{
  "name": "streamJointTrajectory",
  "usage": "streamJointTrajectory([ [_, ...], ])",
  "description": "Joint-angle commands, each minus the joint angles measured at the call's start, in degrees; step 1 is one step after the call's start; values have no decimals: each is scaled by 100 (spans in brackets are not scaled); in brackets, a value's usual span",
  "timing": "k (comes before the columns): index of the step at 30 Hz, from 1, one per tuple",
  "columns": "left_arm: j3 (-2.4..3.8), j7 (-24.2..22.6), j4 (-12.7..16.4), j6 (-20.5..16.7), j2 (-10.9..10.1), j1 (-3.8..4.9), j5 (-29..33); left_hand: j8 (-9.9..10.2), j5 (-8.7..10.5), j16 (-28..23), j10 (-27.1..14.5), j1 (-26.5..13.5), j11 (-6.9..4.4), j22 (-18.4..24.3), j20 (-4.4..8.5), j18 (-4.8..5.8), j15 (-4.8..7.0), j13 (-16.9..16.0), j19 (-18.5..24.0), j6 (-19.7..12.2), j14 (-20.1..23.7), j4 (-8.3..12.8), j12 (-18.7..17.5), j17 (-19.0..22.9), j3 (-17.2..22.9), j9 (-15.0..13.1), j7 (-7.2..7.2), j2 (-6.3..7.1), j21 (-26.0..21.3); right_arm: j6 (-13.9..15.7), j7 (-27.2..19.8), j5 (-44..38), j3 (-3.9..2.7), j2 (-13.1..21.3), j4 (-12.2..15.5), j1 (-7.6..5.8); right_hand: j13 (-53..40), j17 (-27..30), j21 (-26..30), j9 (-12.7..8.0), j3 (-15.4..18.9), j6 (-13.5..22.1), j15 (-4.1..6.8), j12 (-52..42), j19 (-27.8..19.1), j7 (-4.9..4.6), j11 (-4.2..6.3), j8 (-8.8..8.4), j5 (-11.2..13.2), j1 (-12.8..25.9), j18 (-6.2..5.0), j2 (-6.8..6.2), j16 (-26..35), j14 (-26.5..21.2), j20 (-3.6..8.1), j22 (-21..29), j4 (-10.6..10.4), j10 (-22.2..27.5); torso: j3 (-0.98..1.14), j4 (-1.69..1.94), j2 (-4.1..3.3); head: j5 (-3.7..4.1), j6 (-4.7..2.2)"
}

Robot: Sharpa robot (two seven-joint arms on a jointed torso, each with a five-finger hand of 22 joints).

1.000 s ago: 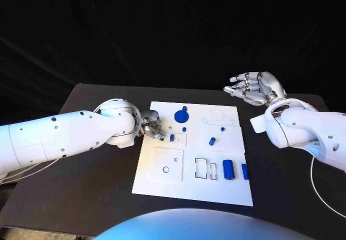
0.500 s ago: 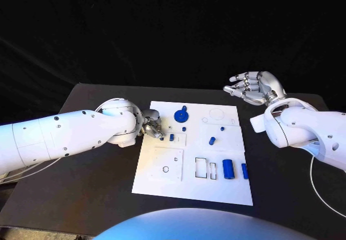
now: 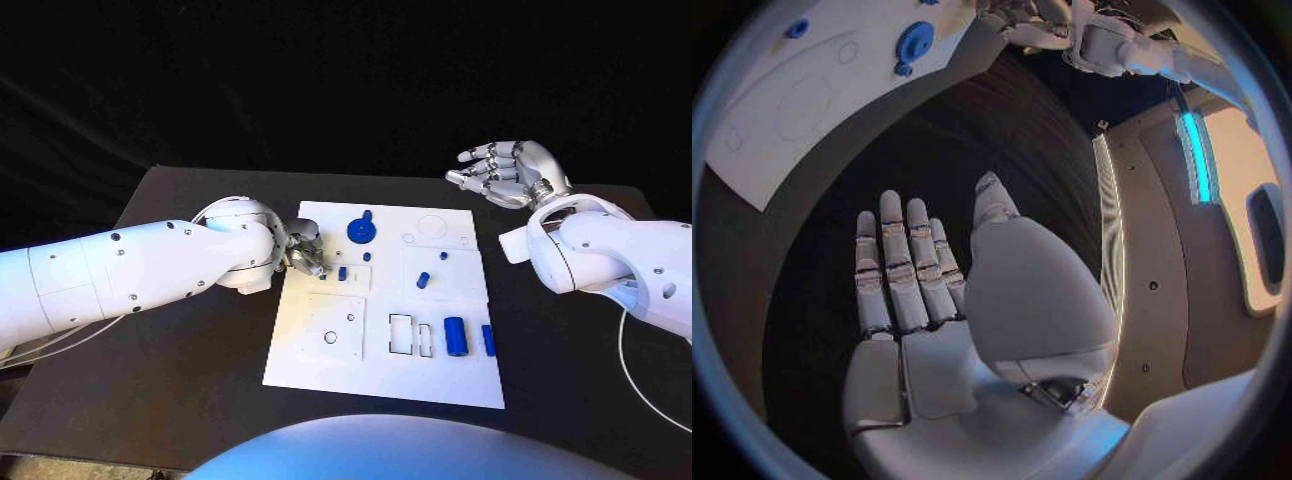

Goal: Assemble the parts on the task board

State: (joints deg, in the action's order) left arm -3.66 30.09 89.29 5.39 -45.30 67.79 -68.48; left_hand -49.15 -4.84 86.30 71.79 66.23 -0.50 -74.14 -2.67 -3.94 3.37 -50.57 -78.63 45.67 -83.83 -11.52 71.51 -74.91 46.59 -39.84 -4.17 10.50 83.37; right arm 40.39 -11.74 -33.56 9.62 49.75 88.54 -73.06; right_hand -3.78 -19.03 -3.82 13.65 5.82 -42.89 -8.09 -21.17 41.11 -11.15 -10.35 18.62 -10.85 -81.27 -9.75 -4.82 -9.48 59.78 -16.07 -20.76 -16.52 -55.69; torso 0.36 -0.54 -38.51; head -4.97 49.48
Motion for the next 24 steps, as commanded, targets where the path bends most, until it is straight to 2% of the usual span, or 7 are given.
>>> streamJointTrajectory([
  [1, -26, -8, 8, 212, 22, -44, 99, -22, -29, 28, 52, -24, 2, -13, -4, 34, 35, -21, -48, 7, -431, 980, 33, -818, 1010, 6, 30, -20, 31, -74, -59, -21, -1, 1, 4, 2, 10, 7, 24, -9, -39, -28, -44, 24, -45, -332, -34, 38, 3, 57, -80, 0, 37, 14, -10, 9, -6, -17, 0, -2, 4, 1, 4],
  [6, -26, -9, -15, 177, 7, -46, 132, 7, -9, 26, 34, -156, 3, 17, -5, 28, 34, 39, -23, -9, -432, 924, -6, -817, 967, 23, 36, 16, 15, -73, -62, -18, -1, 3, 4, 2, 10, 7, 24, -9, -39, -28, -44, 24, -45, -332, -34, 38, 3, 57, -80, 0, 37, 14, -10, 9, -6, -17, 1, 0, 5, 3, 6],
  [12, -26, -11, -58, 100, -12, -46, 154, 94, 81, 23, 16, -605, -44, 50, 11, 21, 71, 72, 1, 58, -431, 579, -29, -814, 551, 108, 108, 151, -17, -68, -65, -12, -1, 8, 5, 2, 10, 27, 14, -25, -36, -30, -46, 27, -62, -332, -35, 42, 4, 82, -82, 1, 55, 20, -14, 43, -3, -14, -3, -1, 1, 11, -3],
  [18, -19, -18, -87, 48, -16, -46, 188, 159, 116, 22, 3, -1053, -24, 63, 14, 20, 57, 63, 4, 168, -430, 86, -20, -814, 42, 184, 86, 271, -33, -62, -67, -10, -1, 10, 8, 2, 10, 28, 14, -26, -36, -30, -46, 27, -62, -333, -35, 42, 4, 84, -82, 1, 56, 20, -14, 44, -4, -14, -4, -1, 1, 11, -8],
  [20, -12, -23, -99, 31, -18, -47, 238, 180, 122, 23, -2, -1171, -19, 50, 8, 23, 51, 58, -8, 188, -431, -109, -14, -816, -263, 204, 79, 290, -31, -61, -65, -9, -1, 10, 8, 2, 11, 29, 14, -27, -34, -29, -46, 29, -63, -333, -36, 41, 4, 91, -82, 0, 58, 19, -14, 47, -7, -12, -4, -2, 0, 20, -9],
  [21, -10, -25, -104, 25, -19, -47, 263, 193, 117, 21, -13, -1224, 0, 37, 6, 24, 50, 57, -19, 199, -429, -288, -11, -813, -573, 218, 80, 255, -28, -61, -64, -8, -1, 10, 8, 2, 11, 34, 13, -31, -30, -26, -48, 31, -67, -335, -37, 40, 5, 109, -82, 0, 63, 16, -15, 53, -12, -9, -3, -2, 0, 20, -9],
  [24, 0, -33, -116, -4, -24, -47, 326, 219, 115, 20, -25, -1194, -7, 33, 1, 26, 45, 51, -25, 199, -429, -498, -5, -812, -1032, 241, 72, 229, -30, -57, -63, -5, -1, 12, 10, 2, 12, 46, 11, -42, -24, -21, -51, 34, -76, -338, -41, 39, 4, 178, -81, 23, 77, 14, -18, 72, -23, -1, -3, -4, 0, 22, -13],
])
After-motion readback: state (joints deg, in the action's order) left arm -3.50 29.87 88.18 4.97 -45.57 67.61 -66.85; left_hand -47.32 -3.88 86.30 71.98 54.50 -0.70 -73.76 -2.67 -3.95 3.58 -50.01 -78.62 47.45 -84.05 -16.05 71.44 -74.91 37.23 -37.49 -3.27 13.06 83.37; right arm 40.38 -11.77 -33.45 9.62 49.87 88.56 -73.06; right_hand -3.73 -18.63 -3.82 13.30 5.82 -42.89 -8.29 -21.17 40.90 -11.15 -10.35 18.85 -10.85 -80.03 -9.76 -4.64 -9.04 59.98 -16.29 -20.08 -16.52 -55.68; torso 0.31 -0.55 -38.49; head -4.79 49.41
